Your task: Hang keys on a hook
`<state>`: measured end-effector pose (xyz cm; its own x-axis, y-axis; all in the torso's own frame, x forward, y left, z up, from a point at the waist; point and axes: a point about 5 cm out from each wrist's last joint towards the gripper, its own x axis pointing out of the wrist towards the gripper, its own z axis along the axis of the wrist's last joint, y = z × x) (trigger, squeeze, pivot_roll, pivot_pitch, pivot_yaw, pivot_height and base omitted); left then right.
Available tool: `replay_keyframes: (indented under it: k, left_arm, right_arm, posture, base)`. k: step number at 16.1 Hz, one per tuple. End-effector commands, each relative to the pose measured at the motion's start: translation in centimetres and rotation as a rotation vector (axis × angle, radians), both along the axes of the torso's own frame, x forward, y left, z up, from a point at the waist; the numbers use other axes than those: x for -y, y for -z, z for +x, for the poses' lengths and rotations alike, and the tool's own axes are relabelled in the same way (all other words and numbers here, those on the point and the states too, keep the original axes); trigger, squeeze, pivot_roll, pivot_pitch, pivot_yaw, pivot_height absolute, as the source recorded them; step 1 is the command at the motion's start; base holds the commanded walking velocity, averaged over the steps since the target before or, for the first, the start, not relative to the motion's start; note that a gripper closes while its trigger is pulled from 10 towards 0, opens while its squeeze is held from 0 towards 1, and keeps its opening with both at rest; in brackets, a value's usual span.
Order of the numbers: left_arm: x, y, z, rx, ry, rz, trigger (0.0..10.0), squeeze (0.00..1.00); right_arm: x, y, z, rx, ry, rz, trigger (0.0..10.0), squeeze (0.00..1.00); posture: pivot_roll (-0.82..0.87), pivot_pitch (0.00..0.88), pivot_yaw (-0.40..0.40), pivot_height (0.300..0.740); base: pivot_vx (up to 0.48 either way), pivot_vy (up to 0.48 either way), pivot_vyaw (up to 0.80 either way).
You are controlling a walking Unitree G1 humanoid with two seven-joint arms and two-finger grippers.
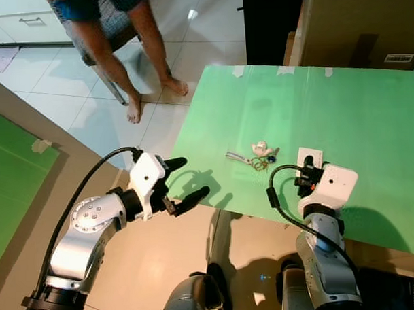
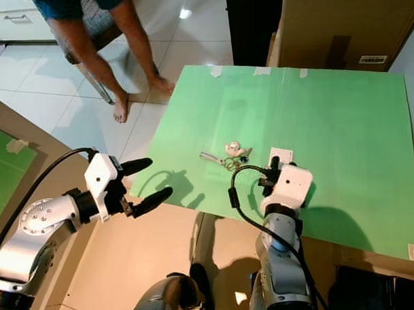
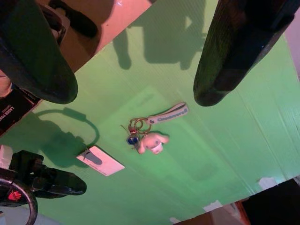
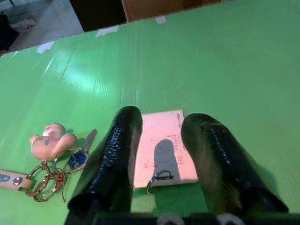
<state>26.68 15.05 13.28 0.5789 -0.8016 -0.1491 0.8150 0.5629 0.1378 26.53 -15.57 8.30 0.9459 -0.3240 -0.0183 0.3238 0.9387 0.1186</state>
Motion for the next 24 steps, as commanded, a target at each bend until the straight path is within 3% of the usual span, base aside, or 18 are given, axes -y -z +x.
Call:
replay_keyframes:
  k: [1, 7, 14, 19, 24]
  left_arm:
    - [-0.5, 0.4, -0.2, -0.016, -0.009, 0.023, 10.0, 0.0]
    - [-0.8, 0.1, -0.3, -0.013, -0.005, 0.035, 10.0, 0.0]
    - [-0.8, -0.3, -0.1, -0.006, 0.002, 0.038, 10.0, 0.0]
    - [-0.7, -0.3, -0.2, -0.008, 0.001, 0.035, 10.0, 0.0]
    - [-0.7, -0.2, -0.3, -0.011, -0.006, 0.034, 10.0, 0.0]
  right_arm:
    - [-2.0, 1.2, -0.3, -0.055, 0.007, 0.14, 10.0, 0.0]
    - [-1.8, 1.7, 0.3, -0.064, 0.043, 0.259, 10.0, 0.0]
    - [-1.9, 1.2, 1.3, -0.044, 0.017, 0.26, 10.0, 0.0]
    - [-2.1, 1.8, 1.6, -0.099, 0.005, 0.24, 10.0, 0.0]
    - [-2.1, 2.3, 1.8, -0.118, 0.008, 0.28, 10.0, 0.0]
  posture:
    - [-0.13, 0.264, 0.238, 0.74]
    - [-0.12, 0.273, 0.256, 0.74]
    - [-0.12, 0.272, 0.264, 0.74]
    - [-0.12, 0.276, 0.255, 0.74]
    - [-0.11, 0.285, 0.255, 0.74]
  base:
    - [0.0, 0.0, 0.0]
    - [0.0, 0.0, 0.0]
    - [0.0, 0.0, 0.0]
    - [0.0, 0.0, 0.0]
    - [0.0, 0.0, 0.0]
